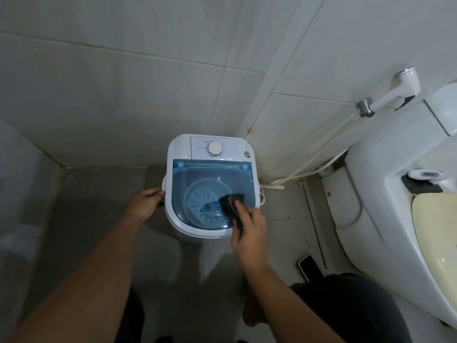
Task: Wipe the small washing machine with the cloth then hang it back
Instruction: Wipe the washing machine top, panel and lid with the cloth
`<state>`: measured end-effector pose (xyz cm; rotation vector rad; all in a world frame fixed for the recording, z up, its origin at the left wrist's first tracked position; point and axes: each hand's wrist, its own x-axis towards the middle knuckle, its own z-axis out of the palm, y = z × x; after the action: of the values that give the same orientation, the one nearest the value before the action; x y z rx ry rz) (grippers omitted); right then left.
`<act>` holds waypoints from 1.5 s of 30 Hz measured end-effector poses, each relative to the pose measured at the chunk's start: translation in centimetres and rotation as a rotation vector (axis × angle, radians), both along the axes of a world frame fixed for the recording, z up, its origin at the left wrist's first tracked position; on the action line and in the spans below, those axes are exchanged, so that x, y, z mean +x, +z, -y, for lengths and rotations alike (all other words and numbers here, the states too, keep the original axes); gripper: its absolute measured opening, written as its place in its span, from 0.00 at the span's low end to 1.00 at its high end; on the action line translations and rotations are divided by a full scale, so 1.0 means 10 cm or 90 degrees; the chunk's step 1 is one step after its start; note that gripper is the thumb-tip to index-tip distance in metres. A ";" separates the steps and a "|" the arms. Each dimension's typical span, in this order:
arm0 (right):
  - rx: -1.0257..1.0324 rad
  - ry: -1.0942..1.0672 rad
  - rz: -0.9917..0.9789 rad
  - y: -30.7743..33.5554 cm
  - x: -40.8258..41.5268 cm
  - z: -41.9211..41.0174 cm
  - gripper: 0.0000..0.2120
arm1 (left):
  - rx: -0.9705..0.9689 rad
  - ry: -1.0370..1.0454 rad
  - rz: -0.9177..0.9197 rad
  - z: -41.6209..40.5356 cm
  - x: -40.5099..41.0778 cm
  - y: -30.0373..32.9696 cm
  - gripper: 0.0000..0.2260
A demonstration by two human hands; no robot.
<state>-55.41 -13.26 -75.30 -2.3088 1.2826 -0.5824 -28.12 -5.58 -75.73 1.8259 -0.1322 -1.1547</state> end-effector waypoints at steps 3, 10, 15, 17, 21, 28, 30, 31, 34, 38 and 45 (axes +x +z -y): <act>0.052 0.136 0.008 0.01 0.11 -0.48 0.31 | 0.000 -0.007 -0.005 -0.01 0.01 -0.01 0.15; 0.091 0.079 0.108 0.27 0.35 0.01 0.29 | -0.002 -0.008 -0.012 -0.03 0.03 -0.04 0.15; 0.015 0.069 -0.003 0.11 -0.02 0.22 0.30 | 0.003 -0.007 -0.019 0.00 0.04 -0.02 0.15; -0.034 0.168 -0.014 0.04 0.02 0.04 0.29 | 0.007 -0.016 -0.020 -0.01 0.09 -0.05 0.15; -0.088 0.302 -0.103 0.04 0.39 -0.27 0.27 | 0.008 -0.028 -0.021 -0.03 0.12 -0.07 0.15; -0.052 0.193 -0.134 0.27 1.24 0.25 0.29 | 0.010 -0.029 -0.019 -0.05 0.09 -0.06 0.15; 0.031 0.104 -0.022 0.37 1.32 0.60 0.27 | 0.005 -0.026 -0.015 -0.04 0.07 -0.05 0.15; 0.049 0.087 0.023 0.40 1.31 0.73 0.27 | 0.000 -0.022 -0.016 -0.03 0.06 -0.04 0.15; 0.024 0.118 -0.038 0.33 1.17 0.88 0.28 | 0.000 -0.019 -0.022 -0.02 0.09 -0.03 0.14; -0.028 0.188 -0.122 0.15 1.03 0.45 0.30 | -0.001 -0.024 -0.038 -0.04 0.12 -0.06 0.15; 0.029 0.345 -0.009 0.41 0.71 0.50 0.28 | -0.004 -0.015 -0.048 -0.04 0.12 -0.05 0.15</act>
<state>-48.29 -18.28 -71.15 -2.4751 0.6142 -0.3435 -26.94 -5.17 -76.19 1.7776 -0.1132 -1.2363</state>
